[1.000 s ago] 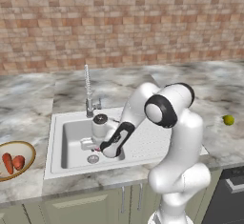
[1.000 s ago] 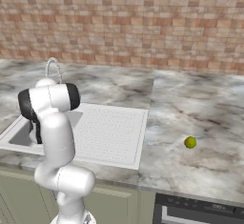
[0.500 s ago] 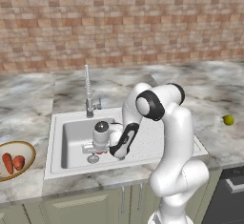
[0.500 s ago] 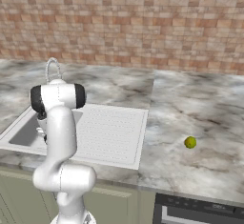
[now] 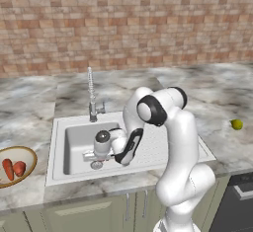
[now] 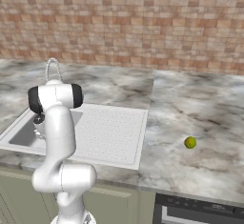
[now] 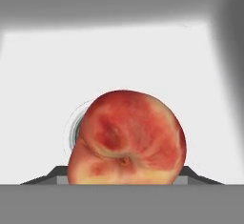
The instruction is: There is a mixed pile of frozen fruits and vegetables on the counter. Locate all the frozen vegetables and place the items in a bowl on the counter. Take all the frozen fruits and defrost them in a running sink.
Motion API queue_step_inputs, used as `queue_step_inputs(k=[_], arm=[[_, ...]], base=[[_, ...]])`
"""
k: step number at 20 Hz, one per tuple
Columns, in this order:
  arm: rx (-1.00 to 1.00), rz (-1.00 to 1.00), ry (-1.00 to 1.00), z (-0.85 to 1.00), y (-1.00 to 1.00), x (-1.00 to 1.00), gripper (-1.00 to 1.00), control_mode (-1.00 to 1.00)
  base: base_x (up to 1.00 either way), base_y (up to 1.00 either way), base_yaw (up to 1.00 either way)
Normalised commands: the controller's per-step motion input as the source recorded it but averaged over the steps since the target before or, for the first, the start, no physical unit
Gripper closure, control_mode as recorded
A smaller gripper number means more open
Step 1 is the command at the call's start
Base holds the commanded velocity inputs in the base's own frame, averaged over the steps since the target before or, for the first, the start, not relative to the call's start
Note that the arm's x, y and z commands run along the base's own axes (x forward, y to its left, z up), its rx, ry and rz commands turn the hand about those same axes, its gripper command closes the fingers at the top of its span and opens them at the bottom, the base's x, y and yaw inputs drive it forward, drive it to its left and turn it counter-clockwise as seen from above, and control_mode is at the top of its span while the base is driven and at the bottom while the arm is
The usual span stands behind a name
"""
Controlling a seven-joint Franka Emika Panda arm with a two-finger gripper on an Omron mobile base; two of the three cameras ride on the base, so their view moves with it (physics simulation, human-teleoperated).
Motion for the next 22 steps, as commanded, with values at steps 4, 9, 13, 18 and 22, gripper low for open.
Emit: queue_step_inputs(k=[4,9,13,18,22], arm=[[0.00,0.01,0.02,-0.29,0.01,0.27,1.00,-1.00],[0.00,0.00,0.02,-0.16,0.13,0.02,-1.00,-1.00],[0.00,0.00,0.00,-0.02,0.09,0.00,-1.00,-1.00],[0.00,0.00,0.00,0.00,0.04,0.00,-1.00,-1.00],[0.00,0.00,0.00,0.00,0.03,0.00,-1.00,-1.00]], base=[[0.00,0.00,0.00],[0.00,0.00,0.00],[0.00,0.00,0.00],[0.00,0.00,0.00],[0.00,0.00,0.00]])
